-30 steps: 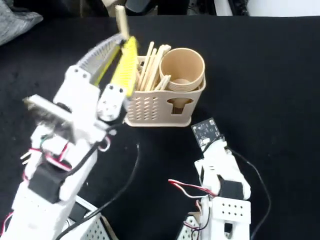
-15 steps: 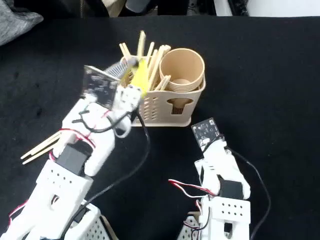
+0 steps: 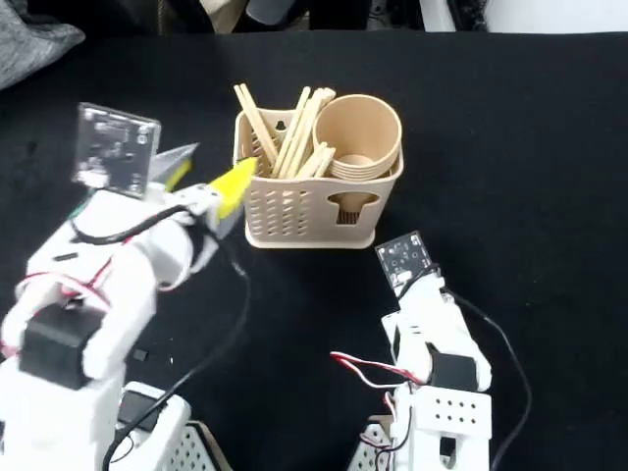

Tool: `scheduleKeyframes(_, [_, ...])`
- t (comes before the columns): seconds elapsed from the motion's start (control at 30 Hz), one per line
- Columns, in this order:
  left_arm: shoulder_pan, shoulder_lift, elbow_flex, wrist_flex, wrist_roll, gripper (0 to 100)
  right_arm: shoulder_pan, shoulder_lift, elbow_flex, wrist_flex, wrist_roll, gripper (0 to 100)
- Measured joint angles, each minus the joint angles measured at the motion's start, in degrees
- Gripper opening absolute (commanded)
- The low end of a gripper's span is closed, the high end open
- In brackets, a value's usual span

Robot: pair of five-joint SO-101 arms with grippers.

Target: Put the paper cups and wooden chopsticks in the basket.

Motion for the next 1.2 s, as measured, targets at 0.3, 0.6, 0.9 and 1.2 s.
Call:
scheduleKeyframes(0.3, [-17.41,3.25,-3.87,20.57,-15.65,23,0.0,0.0,0.0,0.0,0.0,1.2])
scheduleKeyframes(0.6, [-36.4,22.59,-0.09,24.7,-39.82,20,0.0,0.0,0.0,0.0,0.0,1.2])
scheduleKeyframes(0.9, [-37.63,40.44,14.24,7.38,-55.03,21,0.0,0.0,0.0,0.0,0.0,1.2])
scheduleKeyframes(1.2, [-35.96,57.23,15.91,-0.97,-56.62,9,0.0,0.0,0.0,0.0,0.0,1.2])
